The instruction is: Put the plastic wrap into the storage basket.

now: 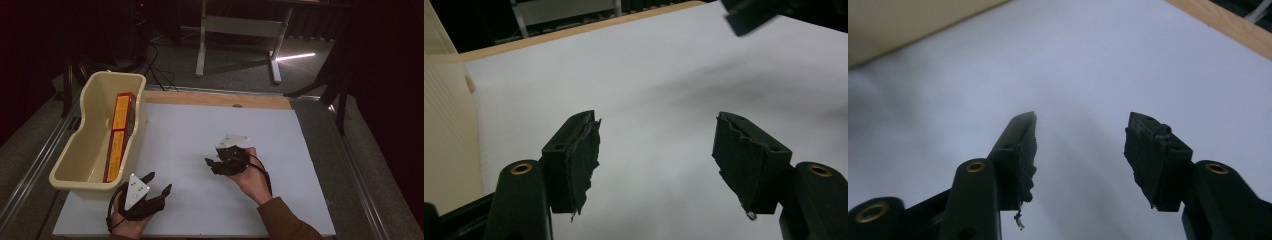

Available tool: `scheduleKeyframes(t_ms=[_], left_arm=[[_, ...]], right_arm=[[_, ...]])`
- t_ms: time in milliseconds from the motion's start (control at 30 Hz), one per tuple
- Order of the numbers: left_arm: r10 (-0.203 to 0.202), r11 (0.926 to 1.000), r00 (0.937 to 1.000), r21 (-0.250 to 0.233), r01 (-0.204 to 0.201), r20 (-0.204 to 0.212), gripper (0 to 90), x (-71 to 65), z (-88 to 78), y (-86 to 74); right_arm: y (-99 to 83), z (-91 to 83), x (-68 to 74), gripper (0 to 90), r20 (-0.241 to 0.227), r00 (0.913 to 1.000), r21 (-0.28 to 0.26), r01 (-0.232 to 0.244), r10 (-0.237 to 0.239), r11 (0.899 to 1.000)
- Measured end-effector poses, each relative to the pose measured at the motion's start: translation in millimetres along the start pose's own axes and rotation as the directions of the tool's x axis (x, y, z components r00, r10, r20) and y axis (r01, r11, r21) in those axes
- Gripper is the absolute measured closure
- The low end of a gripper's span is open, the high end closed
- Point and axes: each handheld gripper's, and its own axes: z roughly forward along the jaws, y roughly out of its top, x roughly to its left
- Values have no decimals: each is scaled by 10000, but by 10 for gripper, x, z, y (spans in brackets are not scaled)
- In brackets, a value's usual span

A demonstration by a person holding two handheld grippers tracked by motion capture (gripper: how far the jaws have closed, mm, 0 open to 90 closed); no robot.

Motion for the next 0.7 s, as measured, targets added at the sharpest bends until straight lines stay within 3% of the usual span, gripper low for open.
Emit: scheduleKeyframes(t_ms=[200, 467, 700], left_arm=[[8, 10000, 10000, 15, -8, -28, 344, 13, 0, 0], [-40, 10000, 10000, 59, 40, -9, 344, 31, 6, -1], [13, 10000, 10000, 63, -13, 32, 344, 21, 16, 11]], right_arm=[[-369, -187, -97, 434, 172, 9999, -607, 13, -3, 9982], [-898, -377, -235, 420, 404, 9955, -1468, -791, 858, 9860], [-1110, -583, -315, 343, 483, 9913, -2221, -1085, 1221, 9690]])
